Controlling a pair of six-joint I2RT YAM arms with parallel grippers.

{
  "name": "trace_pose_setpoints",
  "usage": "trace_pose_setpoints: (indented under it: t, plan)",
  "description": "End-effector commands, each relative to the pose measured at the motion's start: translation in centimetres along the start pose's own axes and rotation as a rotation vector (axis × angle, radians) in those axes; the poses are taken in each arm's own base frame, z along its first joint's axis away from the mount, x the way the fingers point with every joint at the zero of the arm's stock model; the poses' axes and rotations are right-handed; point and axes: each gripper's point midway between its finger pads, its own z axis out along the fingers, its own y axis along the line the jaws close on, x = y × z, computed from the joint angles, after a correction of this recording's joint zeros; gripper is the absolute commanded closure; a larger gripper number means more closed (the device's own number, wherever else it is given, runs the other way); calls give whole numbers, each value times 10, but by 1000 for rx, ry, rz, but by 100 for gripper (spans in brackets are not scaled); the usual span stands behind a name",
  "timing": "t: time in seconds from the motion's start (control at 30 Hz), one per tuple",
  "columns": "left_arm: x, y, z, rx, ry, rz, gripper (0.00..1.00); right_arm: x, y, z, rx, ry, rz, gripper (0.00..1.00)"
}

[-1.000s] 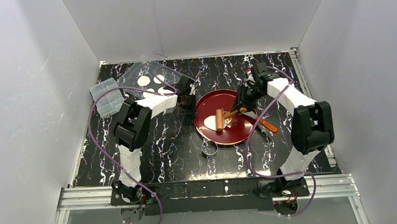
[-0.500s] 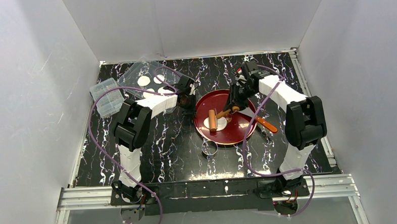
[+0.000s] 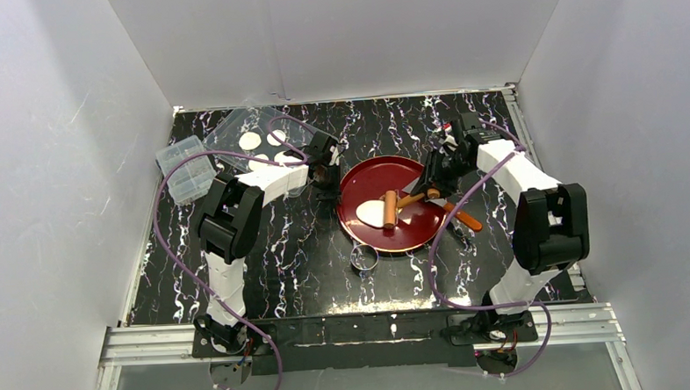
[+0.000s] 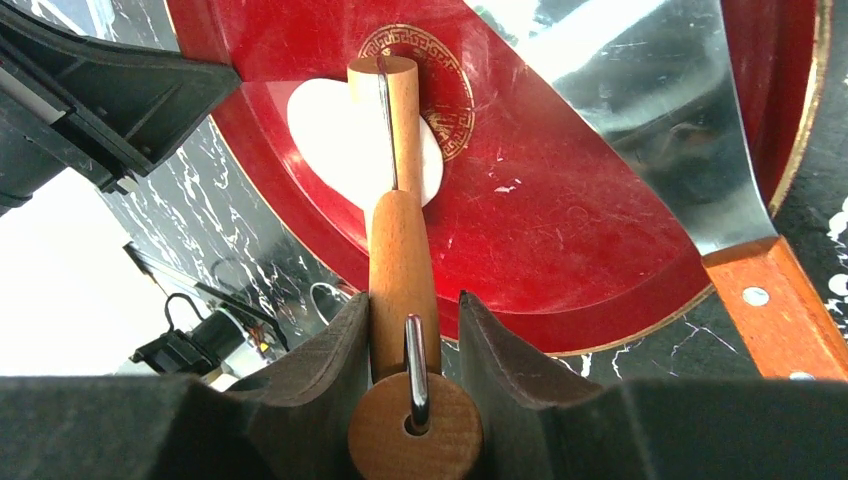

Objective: Roll out the dumpling wrappers from the dough

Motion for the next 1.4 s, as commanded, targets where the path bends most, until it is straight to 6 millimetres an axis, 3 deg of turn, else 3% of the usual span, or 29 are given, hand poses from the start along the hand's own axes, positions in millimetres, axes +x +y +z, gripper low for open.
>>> trace_pose_setpoints:
  t: [0.0, 0.13, 0.27, 0.43, 0.53, 0.8, 0.87, 1.03, 1.2, 1.37]
  plan:
    - [40, 27, -1, -108, 122, 55, 100, 20, -60, 7, 276, 60, -7, 99]
    - [41, 28, 1, -111, 126, 57, 100, 9, -26, 17, 233, 44, -50, 99]
    - [40, 28, -1, -110, 121, 59, 100, 14, 12, 44, 202, 103, -126, 99]
    - [42, 29, 0, -113, 125, 62, 100, 22, 32, 68, 198, 139, -161, 99]
    - [41, 28, 0, -111, 123, 63, 100, 22, 23, 64, 246, 142, -182, 99]
    - [41, 29, -1, -119, 123, 66, 100, 1, -37, 10, 350, 34, -138, 99]
    - [41, 30, -1, -126, 126, 71, 100, 2, -48, 5, 365, 15, -133, 99]
    - [40, 30, -2, -127, 118, 77, 100, 18, -42, 26, 322, 64, -121, 99]
    - [40, 30, -1, -127, 120, 78, 100, 28, -10, 54, 295, 78, -173, 99]
    - [40, 30, -2, -129, 116, 80, 100, 46, 0, 73, 300, 146, -212, 99]
